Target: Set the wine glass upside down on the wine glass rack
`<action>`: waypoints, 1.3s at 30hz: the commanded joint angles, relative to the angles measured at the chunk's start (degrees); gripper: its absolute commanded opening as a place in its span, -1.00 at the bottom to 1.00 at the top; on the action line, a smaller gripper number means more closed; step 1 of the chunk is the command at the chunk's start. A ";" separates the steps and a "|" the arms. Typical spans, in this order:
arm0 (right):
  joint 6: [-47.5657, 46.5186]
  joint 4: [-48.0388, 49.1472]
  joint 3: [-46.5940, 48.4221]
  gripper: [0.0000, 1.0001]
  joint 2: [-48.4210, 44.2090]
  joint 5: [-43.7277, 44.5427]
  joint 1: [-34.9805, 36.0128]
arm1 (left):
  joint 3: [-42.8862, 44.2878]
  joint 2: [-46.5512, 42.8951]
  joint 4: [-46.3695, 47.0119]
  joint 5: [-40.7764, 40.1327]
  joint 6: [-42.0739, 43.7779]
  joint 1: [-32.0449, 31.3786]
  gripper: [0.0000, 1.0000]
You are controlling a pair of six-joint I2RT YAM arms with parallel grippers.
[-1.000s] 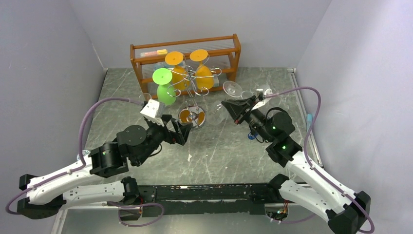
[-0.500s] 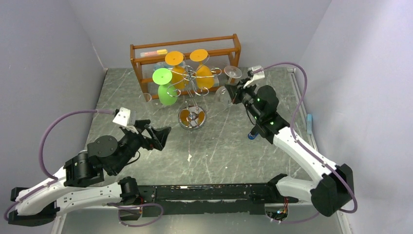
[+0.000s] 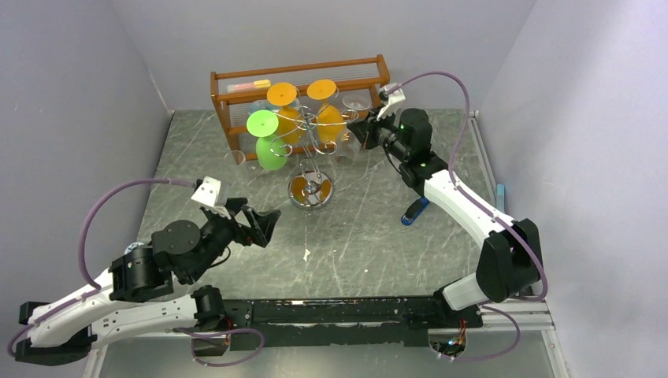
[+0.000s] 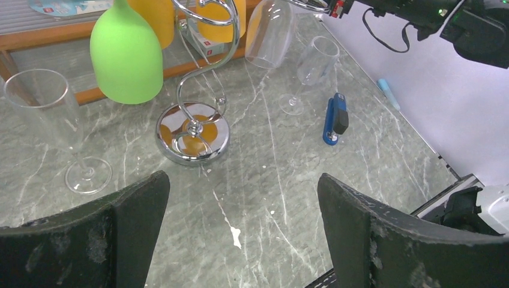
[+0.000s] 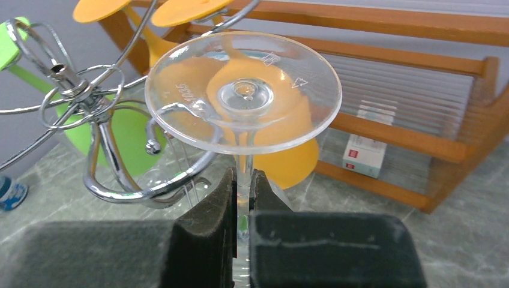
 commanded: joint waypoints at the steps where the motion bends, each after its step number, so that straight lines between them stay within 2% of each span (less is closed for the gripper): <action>1: -2.93 -1.19 4.70 -1.00 1.66 -8.49 -0.67 | -0.94 0.41 1.03 1.23 -0.13 -0.27 0.93; 15: -5.17 -1.45 6.99 -1.00 4.73 -20.83 -1.57 | -0.80 2.24 1.50 0.72 -0.37 -0.27 0.93; 24: -7.82 -2.47 7.93 -1.00 5.14 -24.13 -1.56 | -1.26 2.47 1.34 0.00 -0.20 -0.27 0.93; 28: -8.59 -2.99 8.32 -1.00 5.36 -23.27 -1.49 | -1.47 2.69 1.60 -0.09 -0.06 -0.27 0.93; 39: -12.61 6.88 2.36 -1.00 3.15 -15.88 -1.54 | -1.64 3.09 1.17 -0.35 -0.19 -0.27 0.93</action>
